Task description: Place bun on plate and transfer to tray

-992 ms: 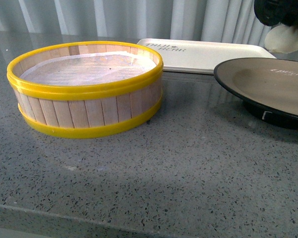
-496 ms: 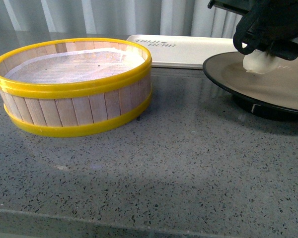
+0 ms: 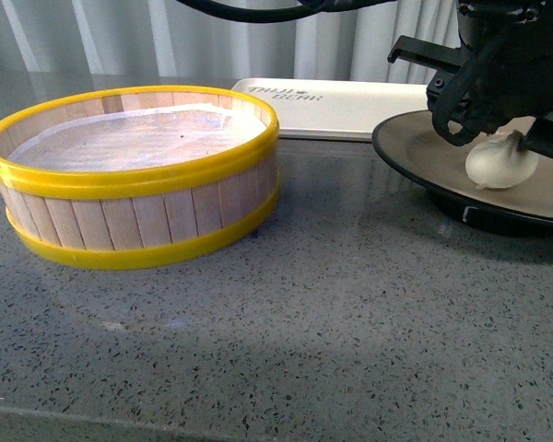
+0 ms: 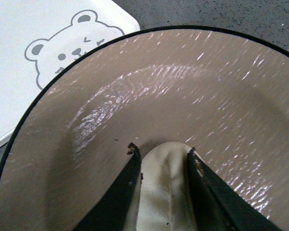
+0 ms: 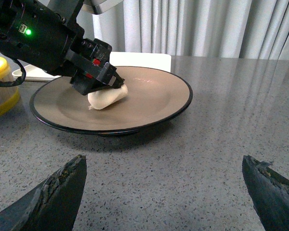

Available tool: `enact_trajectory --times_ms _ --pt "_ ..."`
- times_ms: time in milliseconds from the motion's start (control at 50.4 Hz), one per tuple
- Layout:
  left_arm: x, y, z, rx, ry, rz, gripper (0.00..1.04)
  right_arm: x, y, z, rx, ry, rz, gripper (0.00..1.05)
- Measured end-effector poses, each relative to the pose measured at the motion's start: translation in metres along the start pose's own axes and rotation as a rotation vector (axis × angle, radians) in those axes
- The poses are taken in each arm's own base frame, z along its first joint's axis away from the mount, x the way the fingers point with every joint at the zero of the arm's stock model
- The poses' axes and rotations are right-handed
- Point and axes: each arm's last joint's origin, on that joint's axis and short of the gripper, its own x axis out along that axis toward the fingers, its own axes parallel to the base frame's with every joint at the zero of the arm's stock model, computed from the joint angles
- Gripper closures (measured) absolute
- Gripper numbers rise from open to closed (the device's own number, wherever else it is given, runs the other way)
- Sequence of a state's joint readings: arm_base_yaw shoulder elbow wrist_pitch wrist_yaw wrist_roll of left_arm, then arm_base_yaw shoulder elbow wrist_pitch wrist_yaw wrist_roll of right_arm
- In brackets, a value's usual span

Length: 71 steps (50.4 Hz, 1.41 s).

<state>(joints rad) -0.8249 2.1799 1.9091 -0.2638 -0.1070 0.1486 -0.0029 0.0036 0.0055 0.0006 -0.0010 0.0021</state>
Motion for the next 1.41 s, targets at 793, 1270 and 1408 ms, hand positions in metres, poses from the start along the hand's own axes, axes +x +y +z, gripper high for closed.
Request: enact_trajectory --times_ms 793,1270,1408 --pt "-0.131 0.079 0.034 -0.104 -0.294 0.219 0.07 0.000 0.000 0.000 0.000 0.000 0.000 0.08" --pt "-0.288 0.131 -0.150 -0.346 -0.470 0.740 0.44 0.000 0.000 0.000 0.000 0.000 -0.001 0.08" --pt "-0.291 0.123 -0.191 -0.372 -0.448 0.752 0.63 0.000 0.000 0.000 0.000 0.000 0.003 0.08"
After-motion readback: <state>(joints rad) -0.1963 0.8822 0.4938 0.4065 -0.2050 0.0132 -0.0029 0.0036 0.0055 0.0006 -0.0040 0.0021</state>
